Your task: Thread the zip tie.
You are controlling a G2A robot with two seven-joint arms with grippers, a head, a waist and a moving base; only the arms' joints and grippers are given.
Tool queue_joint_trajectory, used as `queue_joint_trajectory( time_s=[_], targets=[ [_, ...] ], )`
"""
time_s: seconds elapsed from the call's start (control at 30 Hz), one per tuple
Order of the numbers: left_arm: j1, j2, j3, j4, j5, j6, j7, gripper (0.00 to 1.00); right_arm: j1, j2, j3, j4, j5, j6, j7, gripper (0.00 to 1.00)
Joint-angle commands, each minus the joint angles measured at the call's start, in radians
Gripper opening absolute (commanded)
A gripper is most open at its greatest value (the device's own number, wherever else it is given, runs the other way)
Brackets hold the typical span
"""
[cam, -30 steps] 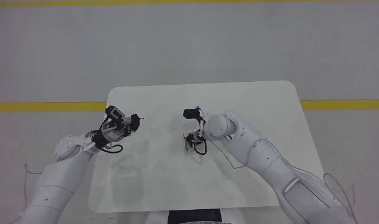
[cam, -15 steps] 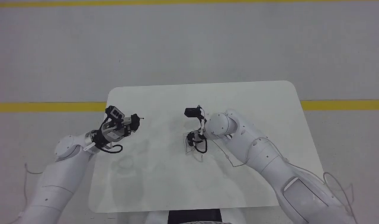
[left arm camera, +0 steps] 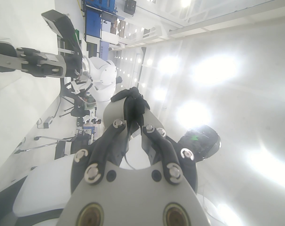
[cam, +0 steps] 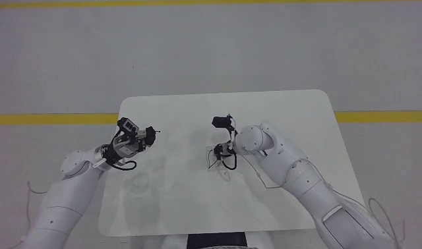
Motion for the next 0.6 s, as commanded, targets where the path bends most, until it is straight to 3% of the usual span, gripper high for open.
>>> queue_joint_trajectory(
  time_s=[0.0,0.27,0.57],
  targets=[
    [0.000,0.000,0.000,0.000,0.000,0.000,0.000,0.00,-0.019,0.011,0.017,-0.049,-0.020,0.019,0.018,0.31],
    [0.000,0.000,0.000,0.000,0.000,0.000,0.000,0.00,-0.056,0.033,0.042,-0.142,-0.061,0.079,0.098,0.33],
    [0.000,0.000,0.000,0.000,0.000,0.000,0.000,0.00,-0.033,0.021,0.000,-0.132,-0.056,0.103,0.117,0.29]
  ],
)
